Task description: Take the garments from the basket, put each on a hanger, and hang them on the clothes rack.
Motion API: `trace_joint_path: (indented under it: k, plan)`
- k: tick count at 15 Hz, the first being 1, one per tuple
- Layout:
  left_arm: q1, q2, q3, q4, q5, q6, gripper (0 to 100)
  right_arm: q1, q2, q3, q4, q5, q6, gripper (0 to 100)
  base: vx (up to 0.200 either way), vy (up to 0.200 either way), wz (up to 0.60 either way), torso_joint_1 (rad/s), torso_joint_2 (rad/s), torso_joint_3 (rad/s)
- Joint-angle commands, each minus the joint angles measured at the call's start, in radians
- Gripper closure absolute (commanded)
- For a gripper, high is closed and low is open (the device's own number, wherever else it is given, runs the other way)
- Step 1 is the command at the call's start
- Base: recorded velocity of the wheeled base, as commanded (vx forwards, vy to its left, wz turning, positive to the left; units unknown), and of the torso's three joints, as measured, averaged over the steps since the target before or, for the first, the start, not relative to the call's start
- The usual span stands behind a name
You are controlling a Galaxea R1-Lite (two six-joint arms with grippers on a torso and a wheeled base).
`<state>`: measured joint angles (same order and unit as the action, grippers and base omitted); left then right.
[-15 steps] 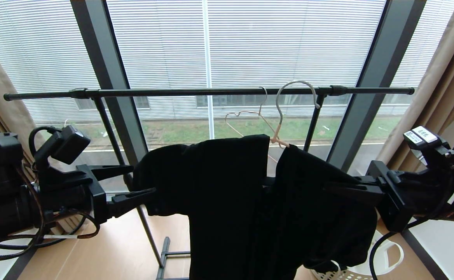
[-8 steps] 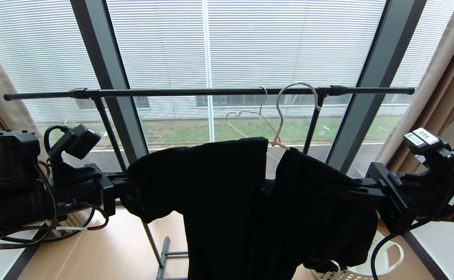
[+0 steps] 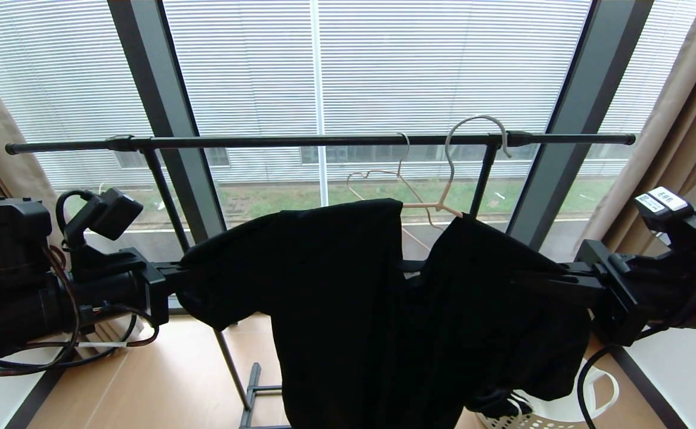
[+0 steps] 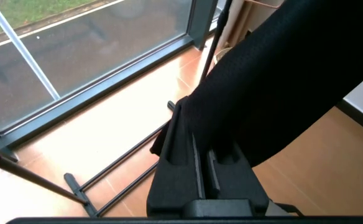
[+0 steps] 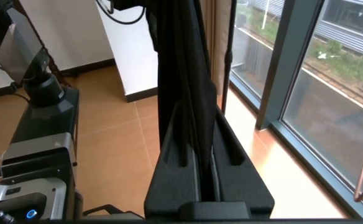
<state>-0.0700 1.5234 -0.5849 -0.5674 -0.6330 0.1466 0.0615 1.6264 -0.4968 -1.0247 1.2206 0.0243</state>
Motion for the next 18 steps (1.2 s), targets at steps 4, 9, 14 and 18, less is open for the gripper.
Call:
trace_joint_path:
  k: [4,9,14,18]
  plan:
    - [0.027,0.003,-0.003,-0.002,-0.002,0.002,100,-0.029,0.006,-0.006,0.000,0.003,0.000,100,0.000,0.000,0.00,0.000,0.00,0.000]
    - [0.035,0.004,-0.009,-0.002,-0.002,-0.001,100,-0.042,0.006,-0.008,0.000,0.005,0.000,100,0.000,0.000,0.00,0.000,0.00,0.000]
    - [0.055,0.004,-0.016,-0.002,-0.004,0.001,100,-0.046,0.006,-0.012,0.000,0.005,0.000,100,0.000,0.000,0.00,0.000,0.00,0.000]
    - [0.056,0.012,-0.016,-0.002,-0.004,0.002,100,-0.046,0.006,-0.012,0.000,0.005,0.000,100,0.000,0.000,0.00,0.000,0.00,0.000]
